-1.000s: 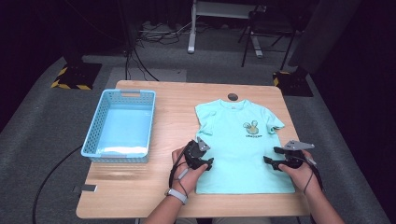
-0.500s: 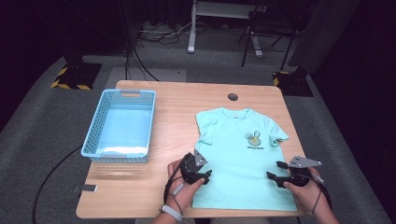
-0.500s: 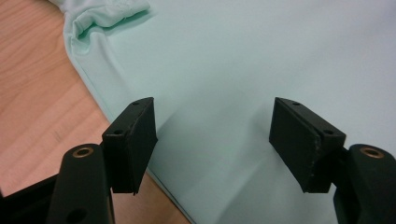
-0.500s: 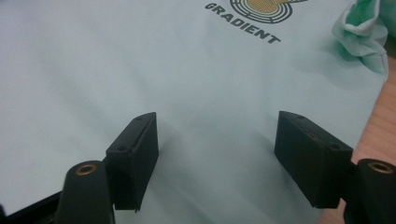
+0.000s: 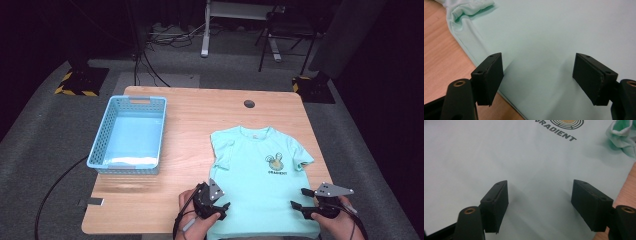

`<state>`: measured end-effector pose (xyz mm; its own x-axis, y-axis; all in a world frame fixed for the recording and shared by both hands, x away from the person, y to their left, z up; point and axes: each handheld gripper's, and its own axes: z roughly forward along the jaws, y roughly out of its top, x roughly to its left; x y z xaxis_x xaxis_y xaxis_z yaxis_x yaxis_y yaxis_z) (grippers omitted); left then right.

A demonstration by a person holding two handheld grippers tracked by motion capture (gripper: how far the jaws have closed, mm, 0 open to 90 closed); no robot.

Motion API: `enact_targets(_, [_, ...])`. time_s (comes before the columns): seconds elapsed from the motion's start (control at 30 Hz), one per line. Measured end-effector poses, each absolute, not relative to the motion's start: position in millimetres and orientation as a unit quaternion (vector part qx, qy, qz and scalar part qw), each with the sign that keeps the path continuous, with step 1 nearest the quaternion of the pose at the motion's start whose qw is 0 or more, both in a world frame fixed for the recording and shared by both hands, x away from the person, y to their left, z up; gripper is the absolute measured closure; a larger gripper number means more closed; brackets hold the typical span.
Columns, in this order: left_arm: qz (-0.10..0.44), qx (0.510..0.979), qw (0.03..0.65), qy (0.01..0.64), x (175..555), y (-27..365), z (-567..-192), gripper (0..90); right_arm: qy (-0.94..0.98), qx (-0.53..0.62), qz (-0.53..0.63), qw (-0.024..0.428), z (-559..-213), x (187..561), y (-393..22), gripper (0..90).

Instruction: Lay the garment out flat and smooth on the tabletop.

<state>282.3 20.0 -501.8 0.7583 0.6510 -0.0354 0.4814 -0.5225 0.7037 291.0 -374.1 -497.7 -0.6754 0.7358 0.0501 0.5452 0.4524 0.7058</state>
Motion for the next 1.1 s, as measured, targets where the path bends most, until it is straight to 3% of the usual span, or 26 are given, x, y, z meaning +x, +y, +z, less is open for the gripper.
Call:
enact_targets(0.2, [0.092, 0.859, 0.372, 0.34, 282.5, 27.8, -498.6, 19.7, 0.825, 0.38, 0.393, 0.145, -491.9, 301.1, -375.5, 24.8])
enact_targets(0.43, [0.126, 0.867, 0.355, 0.326, 287.9, 28.0, -491.9, 19.0, 0.815, 0.386, 0.399, 0.166, -502.0, 329.7, -373.6, 18.9])
enact_targets(1.1, [0.163, 0.851, 0.357, 0.348, 329.4, 34.3, -464.8, 15.3, 0.831, 0.384, 0.365, 0.168, -505.9, 334.9, -377.0, 14.9])
